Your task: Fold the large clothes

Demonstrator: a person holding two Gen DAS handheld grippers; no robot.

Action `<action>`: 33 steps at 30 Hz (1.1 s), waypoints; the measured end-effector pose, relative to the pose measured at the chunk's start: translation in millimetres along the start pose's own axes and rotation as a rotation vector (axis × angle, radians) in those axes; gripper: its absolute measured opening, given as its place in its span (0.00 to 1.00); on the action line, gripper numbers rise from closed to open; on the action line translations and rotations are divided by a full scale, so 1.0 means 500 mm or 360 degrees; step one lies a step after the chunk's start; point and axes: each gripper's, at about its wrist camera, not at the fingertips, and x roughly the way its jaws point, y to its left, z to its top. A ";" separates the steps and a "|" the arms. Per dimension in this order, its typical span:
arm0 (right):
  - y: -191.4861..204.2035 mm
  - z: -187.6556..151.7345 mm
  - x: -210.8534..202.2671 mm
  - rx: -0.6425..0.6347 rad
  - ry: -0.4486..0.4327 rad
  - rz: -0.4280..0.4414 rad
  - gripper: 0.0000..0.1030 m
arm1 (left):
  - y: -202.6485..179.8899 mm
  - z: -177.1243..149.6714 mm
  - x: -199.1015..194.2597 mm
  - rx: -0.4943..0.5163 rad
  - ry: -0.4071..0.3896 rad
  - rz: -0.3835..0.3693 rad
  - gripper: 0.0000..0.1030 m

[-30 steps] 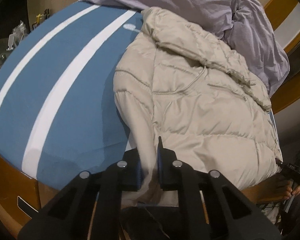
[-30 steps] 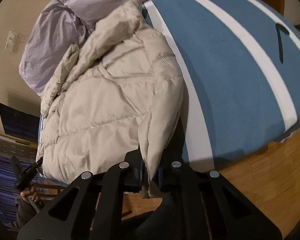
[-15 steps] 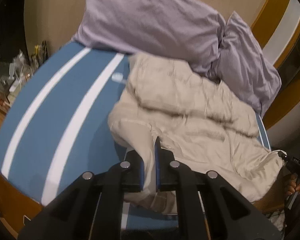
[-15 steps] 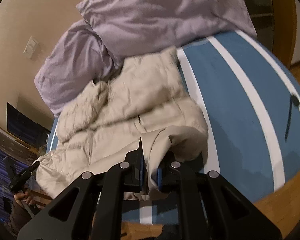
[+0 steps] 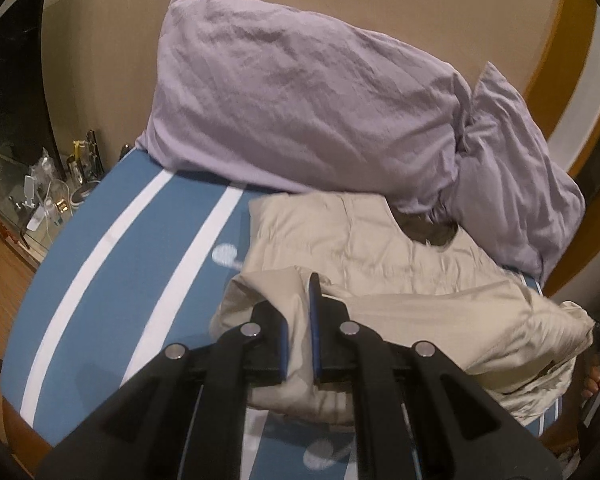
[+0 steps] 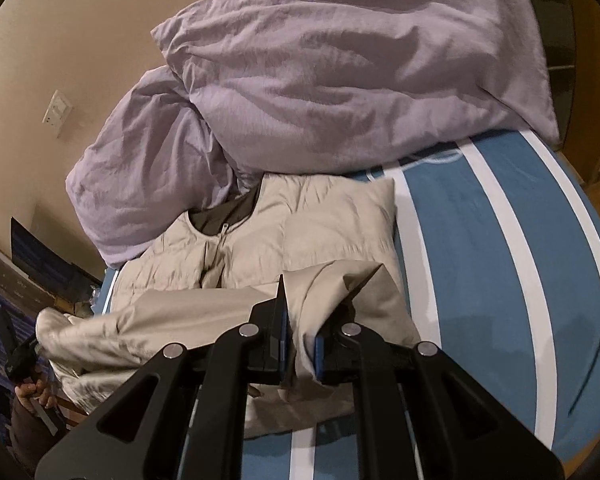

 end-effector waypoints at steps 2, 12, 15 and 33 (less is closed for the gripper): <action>0.003 0.032 0.019 -0.0036 0.0010 0.0009 0.09 | -0.009 0.022 0.013 -0.0024 -0.0012 0.0030 0.09; -0.002 0.173 0.111 -0.0033 -0.0001 -0.0035 0.09 | -0.047 0.131 0.095 -0.0045 -0.0031 0.0117 0.09; -0.009 0.195 0.149 0.0014 -0.0005 -0.0102 0.09 | -0.056 0.164 0.147 -0.0004 0.0000 0.0119 0.09; -0.092 0.222 0.325 0.0468 0.0175 -0.0298 0.15 | -0.024 0.213 0.450 -0.0038 0.0337 0.0111 0.14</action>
